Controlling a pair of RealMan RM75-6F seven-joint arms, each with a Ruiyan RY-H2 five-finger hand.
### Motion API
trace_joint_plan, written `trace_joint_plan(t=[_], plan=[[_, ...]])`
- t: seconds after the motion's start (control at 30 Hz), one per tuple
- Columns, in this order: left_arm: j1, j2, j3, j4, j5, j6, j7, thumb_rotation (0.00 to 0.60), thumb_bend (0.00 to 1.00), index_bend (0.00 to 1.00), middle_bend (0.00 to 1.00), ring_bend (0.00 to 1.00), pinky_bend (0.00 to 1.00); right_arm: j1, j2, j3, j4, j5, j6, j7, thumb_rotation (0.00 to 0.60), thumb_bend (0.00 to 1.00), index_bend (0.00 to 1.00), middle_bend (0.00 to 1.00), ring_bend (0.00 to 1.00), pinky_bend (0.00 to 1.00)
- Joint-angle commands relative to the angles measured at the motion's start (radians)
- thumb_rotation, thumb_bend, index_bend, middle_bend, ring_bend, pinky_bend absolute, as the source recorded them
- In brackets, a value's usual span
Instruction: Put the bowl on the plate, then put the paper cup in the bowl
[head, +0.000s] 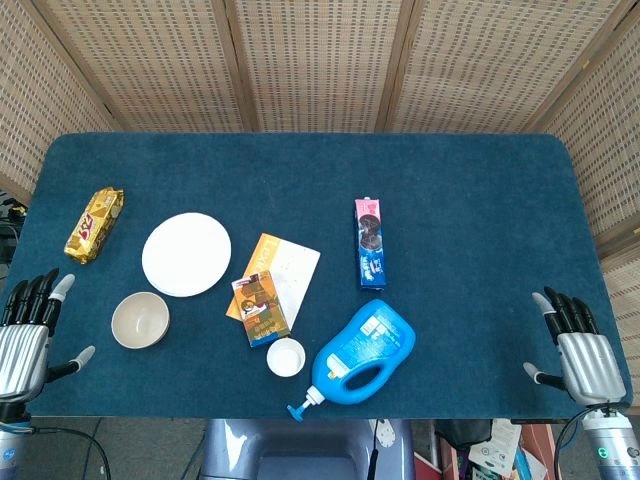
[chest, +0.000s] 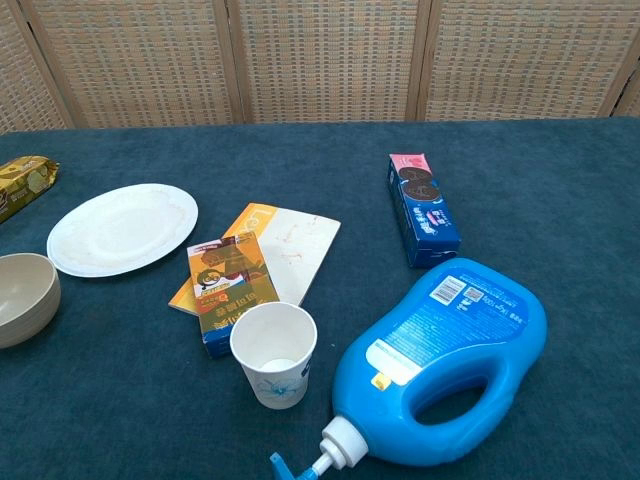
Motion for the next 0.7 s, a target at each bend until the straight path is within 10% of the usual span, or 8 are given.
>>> trace_joint_plan(t=[0.03,0.7], plan=[[0.000,0.000,0.000,0.000,0.000,-0.001,0.001,0.600,0.00,0.03,0.00,0.00,0.00,0.000,0.000,-0.001,0.000,-0.001,0.001,-0.001,0.600,0.14,0.00,0.00,0.00,0.00],[-0.008,0.001,0.000,-0.001,-0.004,-0.024,-0.005,0.600,0.01,0.03,0.00,0.00,0.00,-0.005,0.005,0.001,-0.002,0.001,0.009,0.009,0.600,0.14,0.00,0.00,0.00,0.00]])
